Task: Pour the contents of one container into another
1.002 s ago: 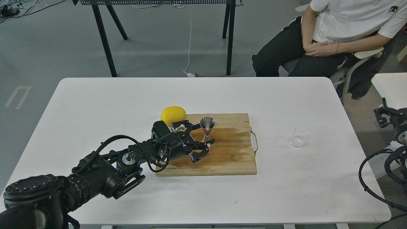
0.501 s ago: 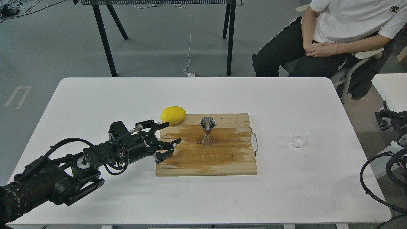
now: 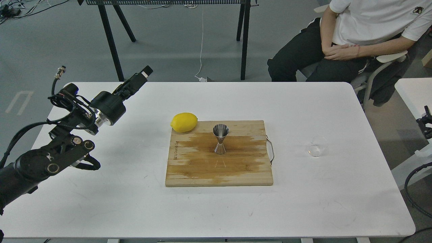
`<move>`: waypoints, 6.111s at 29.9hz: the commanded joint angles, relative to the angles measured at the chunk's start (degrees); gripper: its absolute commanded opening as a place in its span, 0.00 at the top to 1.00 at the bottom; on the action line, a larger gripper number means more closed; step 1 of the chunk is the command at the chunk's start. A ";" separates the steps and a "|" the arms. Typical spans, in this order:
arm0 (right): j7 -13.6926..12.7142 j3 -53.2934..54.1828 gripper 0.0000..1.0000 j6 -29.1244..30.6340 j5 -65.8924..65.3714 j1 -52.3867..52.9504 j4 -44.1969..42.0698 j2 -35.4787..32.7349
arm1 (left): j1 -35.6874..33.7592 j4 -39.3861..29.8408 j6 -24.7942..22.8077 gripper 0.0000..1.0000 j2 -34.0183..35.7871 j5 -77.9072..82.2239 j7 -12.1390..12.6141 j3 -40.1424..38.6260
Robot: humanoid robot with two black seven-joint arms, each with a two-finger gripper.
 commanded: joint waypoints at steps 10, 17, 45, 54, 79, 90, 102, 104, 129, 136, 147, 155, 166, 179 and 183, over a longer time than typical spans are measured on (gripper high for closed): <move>-2.66 1.82 0.00 0.00 14.93 -20.90 27.13 0.91 | -0.23 8.81 -20.54 0.00 -2.16 -39.25 -0.03 -17.29; -2.74 2.26 0.00 0.00 15.46 -31.72 44.36 0.38 | -2.60 16.74 -26.16 0.00 -6.21 -49.71 1.69 -17.29; -5.12 -3.89 0.00 -21.50 17.13 -23.21 39.46 15.59 | -2.16 16.74 -28.37 0.00 -6.03 -54.03 1.25 -17.20; -5.29 -4.51 0.01 -21.24 16.87 -19.08 34.63 17.52 | -1.99 16.30 -28.37 0.00 -5.33 -54.03 1.34 -17.20; -9.69 -4.33 0.59 -17.11 16.96 -12.13 22.76 21.65 | -2.08 16.30 -28.28 0.00 -4.63 -53.94 1.25 -16.85; -9.43 -4.15 0.66 -14.56 16.69 -16.35 38.56 17.71 | -2.08 16.30 -27.75 0.00 -4.19 -53.94 1.16 -16.94; -9.95 -5.38 0.67 -30.10 -3.68 -11.18 60.20 14.53 | -2.08 16.21 -27.84 0.00 -3.49 -53.94 0.99 -17.11; -9.95 -8.44 0.68 -32.12 -6.76 -8.55 60.20 14.71 | -2.08 16.21 -27.93 0.00 -3.49 -53.94 0.99 -17.20; -9.78 -25.24 0.68 -39.07 -23.64 3.69 54.40 20.07 | -1.90 16.65 -28.10 0.00 -3.49 -53.95 0.37 -17.11; -9.42 -26.48 0.68 -42.06 -29.88 3.77 54.23 23.23 | -1.73 16.74 -27.93 0.00 -3.84 -53.94 0.29 -17.11; -9.42 -29.99 0.68 -46.54 -38.05 4.83 53.44 24.03 | -1.72 16.74 -27.84 0.00 -3.84 -53.94 0.29 -17.03; -9.25 -33.07 0.68 -46.72 -43.06 5.79 51.77 24.81 | -1.72 16.74 -27.84 0.00 -3.92 -53.94 0.29 -17.11; -9.07 -34.83 0.68 -48.48 -47.64 6.76 49.83 26.49 | -1.64 16.74 -27.84 0.00 -3.92 -53.94 0.29 -17.11; -8.98 -36.76 0.68 -48.83 -50.45 7.47 49.74 26.40 | -1.64 16.74 -27.84 0.00 -3.92 -54.03 0.29 -17.11; -8.98 -36.76 0.68 -49.19 -50.81 7.73 49.74 26.40 | -1.64 16.74 -27.84 0.00 -3.92 -54.03 0.29 -17.11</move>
